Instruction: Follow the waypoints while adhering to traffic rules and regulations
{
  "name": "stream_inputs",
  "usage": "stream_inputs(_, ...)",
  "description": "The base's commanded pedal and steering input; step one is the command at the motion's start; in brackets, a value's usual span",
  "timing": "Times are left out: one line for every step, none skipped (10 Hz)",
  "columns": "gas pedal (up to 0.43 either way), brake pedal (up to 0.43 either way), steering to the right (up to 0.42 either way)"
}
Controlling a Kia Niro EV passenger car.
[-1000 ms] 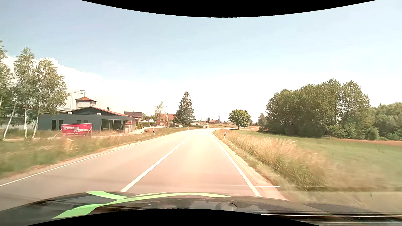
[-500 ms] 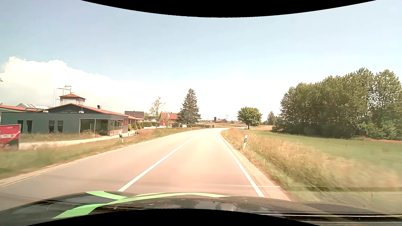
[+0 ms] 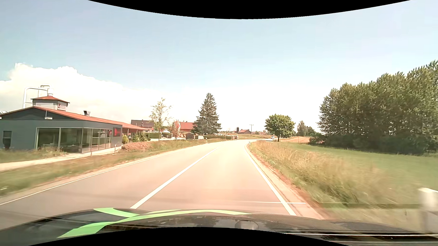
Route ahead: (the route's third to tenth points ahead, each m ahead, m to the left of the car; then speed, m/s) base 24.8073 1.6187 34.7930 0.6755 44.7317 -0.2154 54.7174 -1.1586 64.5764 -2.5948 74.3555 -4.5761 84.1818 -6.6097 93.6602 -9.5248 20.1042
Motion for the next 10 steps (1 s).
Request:
stream_inputs(0.248,0.000,0.002)
stream_inputs(0.248,0.000,0.003)
stream_inputs(0.248,0.000,0.003)
stream_inputs(0.248,0.000,0.003)
stream_inputs(0.228,0.000,0.003)
stream_inputs(0.220,0.000,0.004)
stream_inputs(0.197,0.000,0.005)
stream_inputs(0.157,0.000,0.007)
stream_inputs(0.157,0.000,0.010)
stream_inputs(0.138,0.000,0.012)
